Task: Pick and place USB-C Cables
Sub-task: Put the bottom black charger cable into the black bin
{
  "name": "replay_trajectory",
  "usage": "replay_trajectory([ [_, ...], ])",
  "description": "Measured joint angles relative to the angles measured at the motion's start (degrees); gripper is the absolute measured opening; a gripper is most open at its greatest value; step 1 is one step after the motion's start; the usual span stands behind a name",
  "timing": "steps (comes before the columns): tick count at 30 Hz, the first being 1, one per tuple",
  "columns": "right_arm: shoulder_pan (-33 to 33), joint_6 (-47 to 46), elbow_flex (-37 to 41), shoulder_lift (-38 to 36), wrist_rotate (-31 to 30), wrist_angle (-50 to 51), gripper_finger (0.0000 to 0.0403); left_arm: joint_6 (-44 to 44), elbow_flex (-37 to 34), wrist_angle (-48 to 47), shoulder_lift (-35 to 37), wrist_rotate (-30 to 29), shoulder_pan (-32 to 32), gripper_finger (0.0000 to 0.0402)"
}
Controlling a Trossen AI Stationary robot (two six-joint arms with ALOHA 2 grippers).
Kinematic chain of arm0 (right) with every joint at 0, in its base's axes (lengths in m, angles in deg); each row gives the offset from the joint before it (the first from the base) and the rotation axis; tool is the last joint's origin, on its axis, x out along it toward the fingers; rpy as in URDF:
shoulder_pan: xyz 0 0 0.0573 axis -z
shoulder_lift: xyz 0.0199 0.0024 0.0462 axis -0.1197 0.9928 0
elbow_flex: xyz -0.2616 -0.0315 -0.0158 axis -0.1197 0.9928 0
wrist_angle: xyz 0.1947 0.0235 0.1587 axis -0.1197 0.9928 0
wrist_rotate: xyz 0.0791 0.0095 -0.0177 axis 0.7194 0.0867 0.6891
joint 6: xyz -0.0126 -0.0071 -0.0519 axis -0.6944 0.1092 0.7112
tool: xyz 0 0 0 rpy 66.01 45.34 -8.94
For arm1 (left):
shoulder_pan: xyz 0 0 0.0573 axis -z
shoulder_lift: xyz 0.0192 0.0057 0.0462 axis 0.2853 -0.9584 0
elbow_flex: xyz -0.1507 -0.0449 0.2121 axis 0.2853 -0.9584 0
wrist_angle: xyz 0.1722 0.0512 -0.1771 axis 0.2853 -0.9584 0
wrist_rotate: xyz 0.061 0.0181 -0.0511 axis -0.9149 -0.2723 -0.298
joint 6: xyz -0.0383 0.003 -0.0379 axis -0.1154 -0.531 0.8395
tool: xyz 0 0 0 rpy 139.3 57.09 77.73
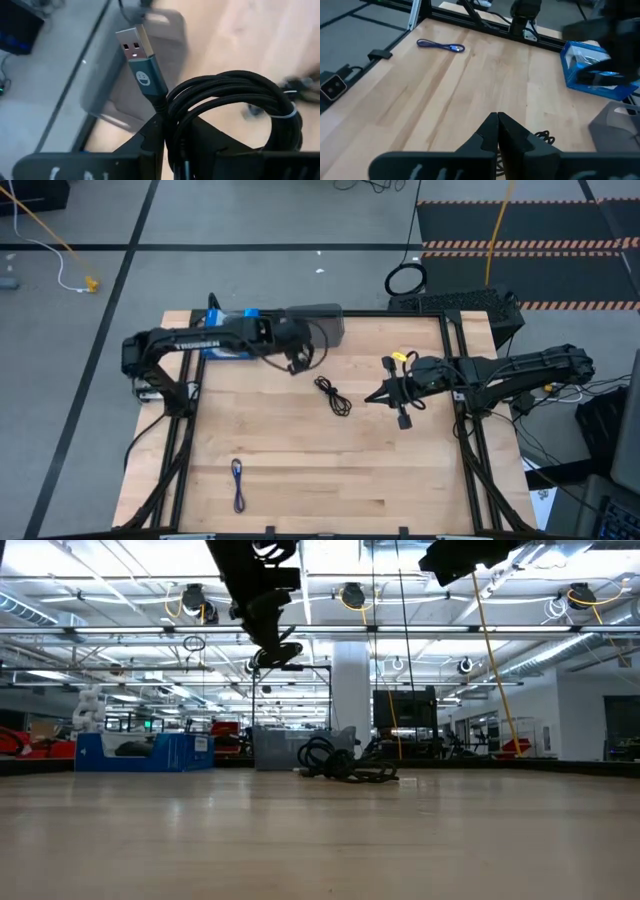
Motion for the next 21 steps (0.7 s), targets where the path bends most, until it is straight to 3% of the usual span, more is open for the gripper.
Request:
replay_trajectory([
  [3,0.00,1.33,0.00,0.00,0.01,0.53,0.0000,-2.50,0.07,4.66,0.11,0.00,-3.04,0.0069],
  [21,0.00,5.33,0.00,0.00,-0.02,-1.04,0.0000,-6.93,8.69,3.77,-0.48,3.23,-14.62,0.0069],
])
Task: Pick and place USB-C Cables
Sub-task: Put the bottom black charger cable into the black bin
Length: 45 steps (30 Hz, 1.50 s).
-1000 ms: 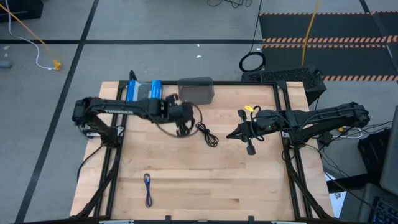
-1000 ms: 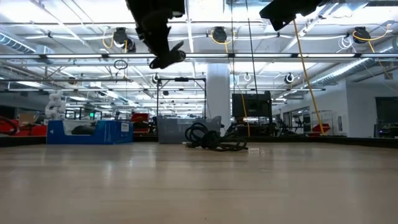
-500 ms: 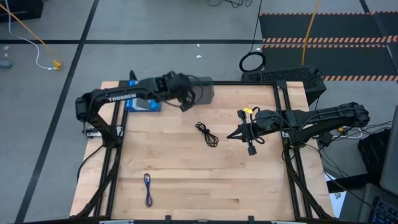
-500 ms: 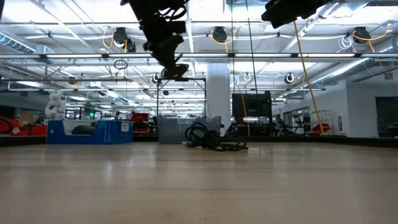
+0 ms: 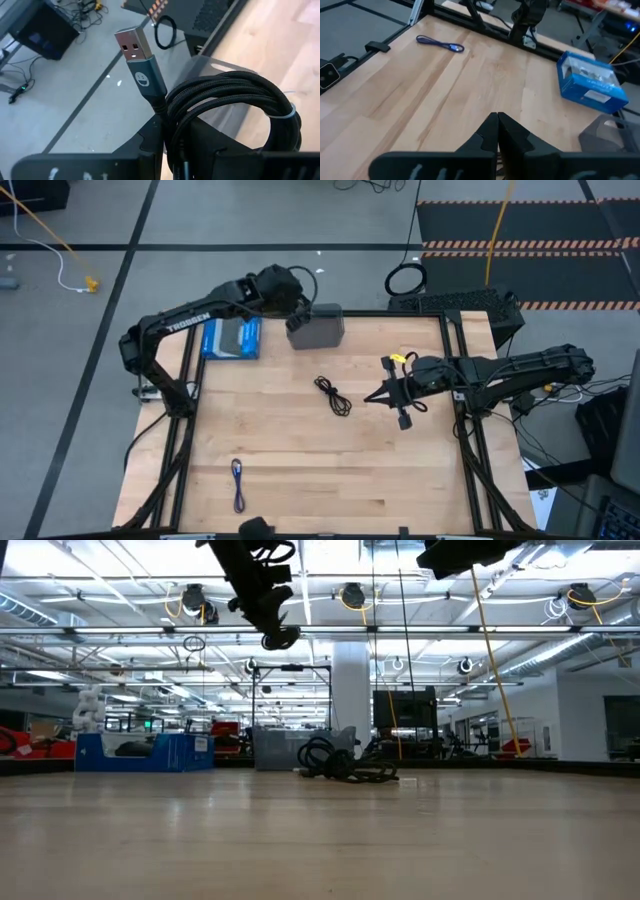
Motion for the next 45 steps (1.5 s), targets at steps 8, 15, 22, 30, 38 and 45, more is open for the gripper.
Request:
replay_trajectory([
  [8,0.00,2.62,0.00,0.00,-0.30,-0.49,0.0000,-1.84,-0.05,2.89,-9.03,-0.20,-3.16,0.0069],
  [15,0.00,2.53,0.00,0.00,-0.28,0.80,0.0000,-3.03,-0.07,6.05,-17.95,0.20,-3.60,0.0069],
  [22,0.00,2.50,0.00,0.00,-0.23,1.55,0.0000,-3.41,-0.07,6.49,-22.86,0.58,-4.04,0.0069],
  [30,0.00,2.49,0.00,0.00,-0.22,2.53,0.0000,-3.24,-0.08,6.45,-26.13,1.46,-6.11,0.0069],
  [38,0.00,2.49,0.00,0.00,-0.20,3.46,0.0000,-2.83,-0.08,6.25,-26.40,4.72,-6.05,0.0069],
  [45,0.00,2.46,0.00,0.00,-0.20,3.49,0.0000,-2.54,-0.08,6.16,-26.55,7.34,-6.05,0.0073],
])
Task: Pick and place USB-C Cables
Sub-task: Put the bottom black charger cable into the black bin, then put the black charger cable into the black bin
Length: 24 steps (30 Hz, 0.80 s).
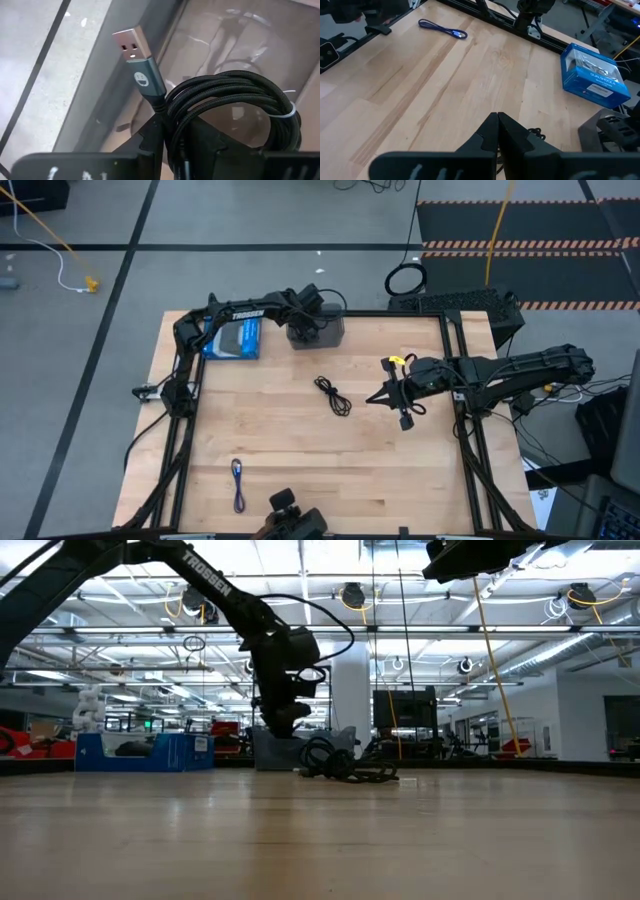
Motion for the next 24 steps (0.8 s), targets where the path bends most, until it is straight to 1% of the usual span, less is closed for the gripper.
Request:
replay_trajectory([
  [3,0.00,0.00,0.00,0.00,0.00,0.00,0.0000,0.09,-0.02,-1.03,-0.20,1.74,-0.29,0.0083],
  [14,0.00,0.00,0.00,0.00,0.02,0.11,0.0000,1.64,-0.04,-1.55,-0.22,1.53,-0.66,0.0116],
  [20,0.00,0.00,0.00,0.00,0.02,0.09,0.0000,1.29,0.10,-1.75,-0.22,1.47,-0.60,0.0152],
  [24,0.01,-0.51,0.00,0.00,-0.01,0.09,0.0000,1.90,2.60,-5.10,1.96,1.05,-0.27,0.0170],
])
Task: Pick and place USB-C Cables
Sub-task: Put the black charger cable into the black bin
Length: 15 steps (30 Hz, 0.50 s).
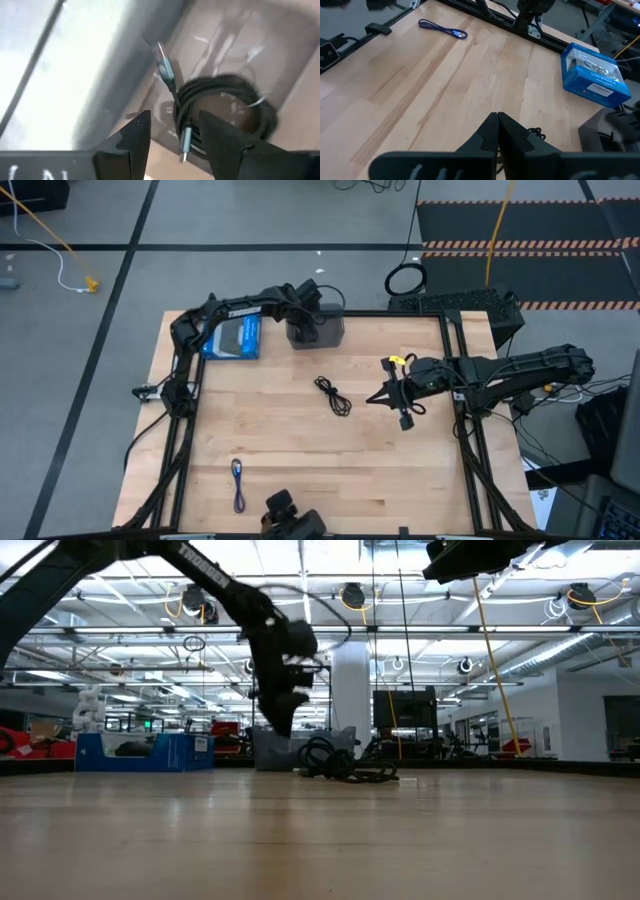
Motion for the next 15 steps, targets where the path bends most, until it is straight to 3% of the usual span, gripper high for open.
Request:
replay_trajectory([
  [7,0.02,-7.15,0.00,0.01,-8.50,-0.45,0.0000,2.29,0.70,-3.20,10.14,-0.07,4.57,0.0172],
  [15,0.65,-16.08,0.00,0.02,-13.36,-1.53,0.0000,4.98,-6.55,-0.29,26.30,0.39,14.69,0.0172],
])
